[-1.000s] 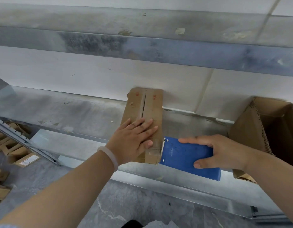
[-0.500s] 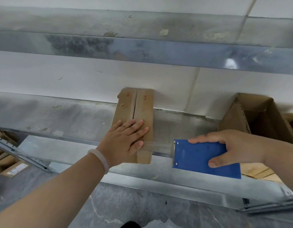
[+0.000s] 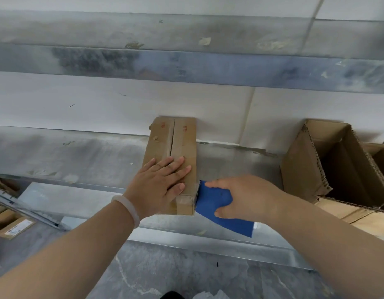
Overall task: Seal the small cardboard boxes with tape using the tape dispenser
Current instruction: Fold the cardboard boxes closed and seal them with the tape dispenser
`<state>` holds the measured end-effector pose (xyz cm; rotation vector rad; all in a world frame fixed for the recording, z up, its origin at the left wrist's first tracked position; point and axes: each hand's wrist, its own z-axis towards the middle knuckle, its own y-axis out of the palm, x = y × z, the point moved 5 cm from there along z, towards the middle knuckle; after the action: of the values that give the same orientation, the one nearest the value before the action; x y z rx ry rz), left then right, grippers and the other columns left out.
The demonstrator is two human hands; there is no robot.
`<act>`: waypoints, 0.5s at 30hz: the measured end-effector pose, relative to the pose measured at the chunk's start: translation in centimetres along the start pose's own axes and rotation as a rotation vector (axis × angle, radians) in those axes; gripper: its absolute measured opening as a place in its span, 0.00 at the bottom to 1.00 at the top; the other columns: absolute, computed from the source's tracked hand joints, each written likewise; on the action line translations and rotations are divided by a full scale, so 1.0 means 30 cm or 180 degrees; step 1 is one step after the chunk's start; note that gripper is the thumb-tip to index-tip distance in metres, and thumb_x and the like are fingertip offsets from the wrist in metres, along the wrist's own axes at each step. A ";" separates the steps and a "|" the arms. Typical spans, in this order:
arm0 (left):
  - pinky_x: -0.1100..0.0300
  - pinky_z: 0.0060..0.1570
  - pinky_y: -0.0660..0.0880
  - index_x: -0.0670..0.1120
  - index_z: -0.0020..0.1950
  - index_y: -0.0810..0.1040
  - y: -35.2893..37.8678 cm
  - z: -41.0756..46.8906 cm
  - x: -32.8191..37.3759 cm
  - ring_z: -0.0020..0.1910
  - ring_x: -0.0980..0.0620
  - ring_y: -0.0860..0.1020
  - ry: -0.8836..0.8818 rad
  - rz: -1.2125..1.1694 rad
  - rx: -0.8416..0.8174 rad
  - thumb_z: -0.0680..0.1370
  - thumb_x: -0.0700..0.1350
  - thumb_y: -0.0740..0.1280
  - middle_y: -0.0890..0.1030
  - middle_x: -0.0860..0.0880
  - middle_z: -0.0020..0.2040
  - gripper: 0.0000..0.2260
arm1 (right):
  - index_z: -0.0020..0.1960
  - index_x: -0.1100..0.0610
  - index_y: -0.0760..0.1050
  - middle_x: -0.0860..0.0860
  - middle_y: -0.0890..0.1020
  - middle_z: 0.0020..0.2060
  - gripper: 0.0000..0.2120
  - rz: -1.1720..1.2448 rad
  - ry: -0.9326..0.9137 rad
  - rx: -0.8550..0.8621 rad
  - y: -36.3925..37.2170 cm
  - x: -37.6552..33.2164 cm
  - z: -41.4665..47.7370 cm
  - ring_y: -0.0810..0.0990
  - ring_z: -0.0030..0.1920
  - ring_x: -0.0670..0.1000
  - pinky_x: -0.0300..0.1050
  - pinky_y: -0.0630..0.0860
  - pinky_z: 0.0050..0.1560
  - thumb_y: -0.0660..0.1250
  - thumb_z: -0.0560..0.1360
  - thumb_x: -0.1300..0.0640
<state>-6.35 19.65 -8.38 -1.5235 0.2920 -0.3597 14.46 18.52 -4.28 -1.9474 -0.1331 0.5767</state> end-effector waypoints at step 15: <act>0.51 0.75 0.49 0.62 0.76 0.56 -0.008 0.003 0.003 0.77 0.55 0.55 -0.0016 -0.0053 0.0012 0.78 0.63 0.38 0.54 0.60 0.77 0.27 | 0.67 0.41 0.69 0.43 0.80 0.54 0.20 -0.1053 -0.0298 -0.0010 -0.012 -0.051 0.044 0.79 0.52 0.52 0.48 0.77 0.49 0.62 0.75 0.49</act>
<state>-6.24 19.70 -8.13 -1.5237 0.2746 -0.3694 12.59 19.25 -3.90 -1.8495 -0.5050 0.4464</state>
